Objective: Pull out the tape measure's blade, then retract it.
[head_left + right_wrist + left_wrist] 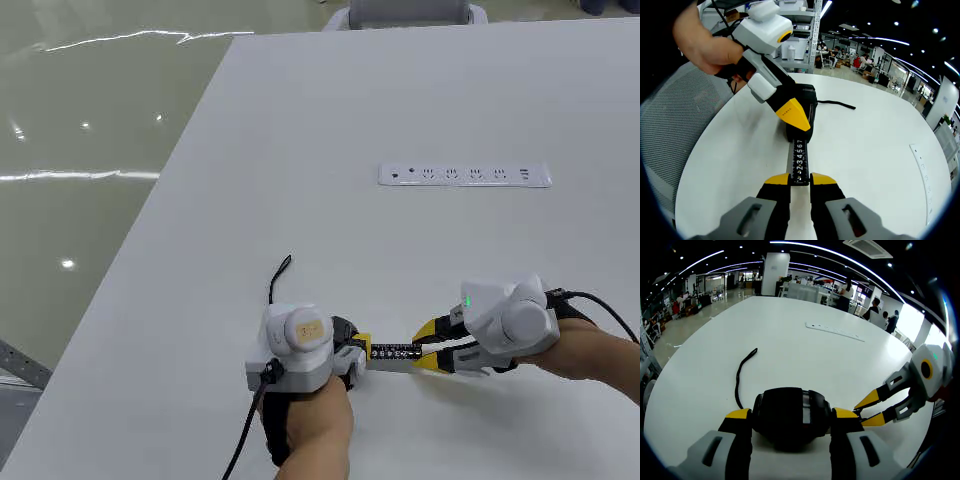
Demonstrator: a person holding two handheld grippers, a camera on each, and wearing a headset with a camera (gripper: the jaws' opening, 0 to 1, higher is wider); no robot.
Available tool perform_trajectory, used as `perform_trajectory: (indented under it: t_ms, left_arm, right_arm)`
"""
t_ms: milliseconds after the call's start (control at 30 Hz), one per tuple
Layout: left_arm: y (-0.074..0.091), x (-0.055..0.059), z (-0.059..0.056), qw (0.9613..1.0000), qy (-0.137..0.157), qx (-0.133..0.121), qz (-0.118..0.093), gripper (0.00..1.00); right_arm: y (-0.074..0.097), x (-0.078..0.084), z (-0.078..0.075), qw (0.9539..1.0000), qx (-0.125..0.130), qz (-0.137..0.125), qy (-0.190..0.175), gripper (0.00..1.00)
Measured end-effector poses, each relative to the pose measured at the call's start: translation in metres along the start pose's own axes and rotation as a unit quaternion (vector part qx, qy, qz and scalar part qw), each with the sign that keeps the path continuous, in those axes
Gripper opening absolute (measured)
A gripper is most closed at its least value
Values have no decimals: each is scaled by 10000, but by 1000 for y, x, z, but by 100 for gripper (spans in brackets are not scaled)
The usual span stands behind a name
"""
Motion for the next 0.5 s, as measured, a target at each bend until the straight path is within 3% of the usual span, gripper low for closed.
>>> perform_trajectory:
  t_ms: [500]
  left_arm:
    - [0,0,1,10000,51,26,-20,59]
  right_arm:
    - [-4,-2,-1,10000,6,-18,-6,13]
Point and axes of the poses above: the centre of the closed fingertips' face, and the gripper's own axes: y roughly backward along the fingers, z roughly to its left, x roughly out of its underside, the point moved 8 cm from there along y, roughly backward along the fingers, and after that the axes turned 7 degrees about -z, right-handed, at the moved point
